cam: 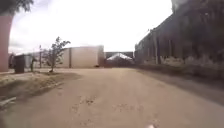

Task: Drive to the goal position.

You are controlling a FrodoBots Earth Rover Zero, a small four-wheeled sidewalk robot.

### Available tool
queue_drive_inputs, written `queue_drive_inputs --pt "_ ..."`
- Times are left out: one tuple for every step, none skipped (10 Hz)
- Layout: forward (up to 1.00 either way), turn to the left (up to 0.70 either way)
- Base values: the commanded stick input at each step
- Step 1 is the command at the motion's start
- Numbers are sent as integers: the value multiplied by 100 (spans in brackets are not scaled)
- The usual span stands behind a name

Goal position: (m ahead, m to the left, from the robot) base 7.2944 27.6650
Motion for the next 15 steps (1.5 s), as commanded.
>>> queue_drive_inputs --pt "100 0" --pt "100 0" --pt "100 0" --pt "100 0" --pt "100 0" --pt "100 0" --pt "100 0" --pt "100 0" --pt "100 0" --pt "100 0" --pt "100 0" --pt "100 0" --pt "100 0" --pt "100 0" --pt "100 0"
